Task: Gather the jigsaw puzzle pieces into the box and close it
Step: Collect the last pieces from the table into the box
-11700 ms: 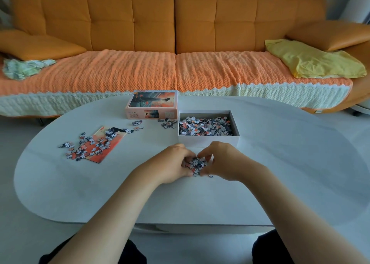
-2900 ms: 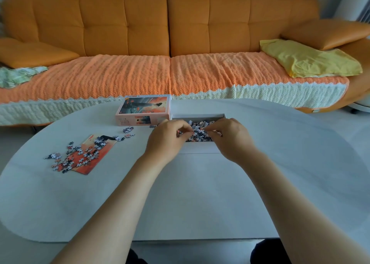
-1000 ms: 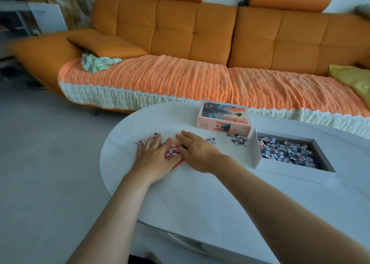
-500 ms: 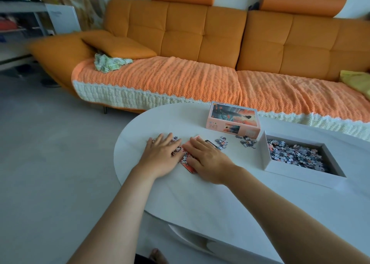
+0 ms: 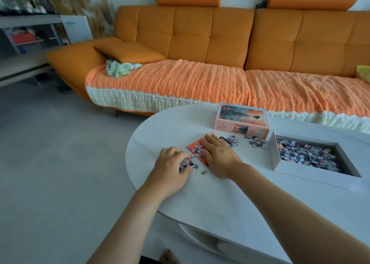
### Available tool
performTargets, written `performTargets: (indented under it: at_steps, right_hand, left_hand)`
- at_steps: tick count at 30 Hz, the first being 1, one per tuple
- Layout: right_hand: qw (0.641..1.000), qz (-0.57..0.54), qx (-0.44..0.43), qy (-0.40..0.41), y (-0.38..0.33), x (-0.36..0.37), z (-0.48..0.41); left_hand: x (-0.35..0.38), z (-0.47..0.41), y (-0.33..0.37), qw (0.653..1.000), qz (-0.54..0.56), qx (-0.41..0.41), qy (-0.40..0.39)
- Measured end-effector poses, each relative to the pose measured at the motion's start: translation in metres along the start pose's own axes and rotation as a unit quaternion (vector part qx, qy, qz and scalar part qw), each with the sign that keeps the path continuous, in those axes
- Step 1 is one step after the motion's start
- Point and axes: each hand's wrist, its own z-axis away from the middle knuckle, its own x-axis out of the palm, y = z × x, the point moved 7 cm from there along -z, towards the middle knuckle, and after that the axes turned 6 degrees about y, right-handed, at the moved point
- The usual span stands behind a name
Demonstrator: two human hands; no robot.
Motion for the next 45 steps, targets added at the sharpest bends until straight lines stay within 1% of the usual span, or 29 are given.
performTargets:
  at_steps: [2, 4, 6, 7, 9, 10, 12, 14, 16, 17, 20, 25, 27, 29, 31, 32, 33, 35, 37, 39, 40, 43, 45]
  right_hand:
    - [1.000, -0.021, 0.004, 0.001, 0.001, 0.001, 0.001]
    - [0.999, -0.037, -0.003, 0.002, 0.002, 0.004, 0.002]
    - [0.999, -0.029, -0.019, -0.002, 0.002, 0.006, 0.002]
    - [0.999, -0.020, -0.025, -0.003, 0.002, 0.006, 0.002]
    - [0.999, -0.011, -0.032, -0.001, 0.001, 0.005, 0.003]
    - [0.999, -0.015, -0.035, 0.000, 0.000, 0.004, 0.003]
    - [0.999, -0.026, -0.040, -0.002, -0.001, 0.005, 0.004]
    - [0.998, -0.034, -0.046, -0.004, -0.003, 0.005, 0.005]
    - [0.997, -0.053, -0.053, -0.005, -0.003, 0.003, 0.007]
    - [0.996, -0.061, -0.059, -0.004, -0.003, 0.001, 0.010]
    - [0.993, -0.076, -0.088, 0.001, -0.002, -0.005, 0.022]
    - [0.990, -0.077, -0.117, 0.014, 0.008, -0.015, 0.045]
    - [0.991, -0.093, -0.096, 0.016, 0.016, -0.019, 0.049]
    - [0.989, -0.108, -0.077, 0.058, 0.026, -0.027, 0.048]
    - [0.989, -0.085, -0.049, 0.111, 0.037, -0.035, 0.040]
    - [0.991, -0.059, -0.025, 0.120, 0.044, -0.037, 0.033]
    - [0.994, -0.030, 0.006, 0.107, 0.050, -0.036, 0.027]
    - [0.997, 0.021, 0.063, 0.049, 0.062, -0.029, 0.016]
    - [0.995, 0.045, 0.094, -0.009, 0.067, -0.020, 0.011]
    - [0.993, 0.041, 0.104, -0.024, 0.068, -0.013, 0.012]
    - [0.995, 0.021, 0.102, -0.004, 0.068, -0.013, 0.014]
    - [0.988, -0.059, 0.069, 0.122, 0.064, -0.030, 0.023]
    - [0.979, -0.033, 0.071, 0.189, 0.068, -0.041, 0.029]
  left_hand:
    - [0.004, -0.006, 0.000, 0.999, -0.043, -0.002, -0.006]
    - [0.013, -0.010, 0.006, 0.996, -0.071, 0.003, -0.052]
    - [0.023, -0.009, 0.015, 0.995, -0.029, -0.002, -0.100]
    - [0.026, -0.007, 0.018, 0.994, 0.012, -0.022, -0.110]
    - [0.022, -0.006, 0.016, 0.993, 0.071, -0.057, -0.081]
    - [0.017, -0.009, 0.015, 0.995, 0.065, -0.050, -0.052]
    - [0.013, -0.018, 0.014, 1.000, -0.015, 0.002, -0.018]
    - [0.018, -0.027, 0.010, 0.997, -0.062, 0.018, -0.037]
    - [0.023, -0.033, 0.006, 0.996, -0.068, 0.002, -0.064]
    - [0.024, -0.035, 0.005, 0.995, -0.079, 0.001, -0.065]
    - [0.022, -0.041, 0.002, 0.988, -0.141, -0.015, -0.062]
    - [0.027, -0.044, -0.003, 0.970, -0.214, -0.055, -0.105]
    - [0.024, -0.044, -0.009, 0.961, -0.244, -0.075, -0.104]
    - [0.021, -0.042, -0.012, 0.958, -0.260, -0.079, -0.089]
    - [0.025, -0.040, -0.004, 0.971, -0.219, -0.042, -0.088]
    - [0.030, -0.038, 0.002, 0.979, -0.181, -0.020, -0.096]
    - [0.033, -0.037, 0.007, 0.984, -0.144, -0.007, -0.107]
    - [0.037, -0.034, 0.011, 0.988, -0.094, -0.013, -0.125]
    - [0.041, -0.033, 0.012, 0.986, -0.089, -0.014, -0.139]
    - [0.047, -0.030, 0.013, 0.977, -0.116, -0.004, -0.177]
    - [0.049, -0.028, 0.014, 0.972, -0.125, -0.003, -0.200]
    - [0.053, -0.027, 0.021, 0.965, -0.127, -0.002, -0.230]
    - [0.056, -0.028, 0.028, 0.965, -0.142, 0.016, -0.222]
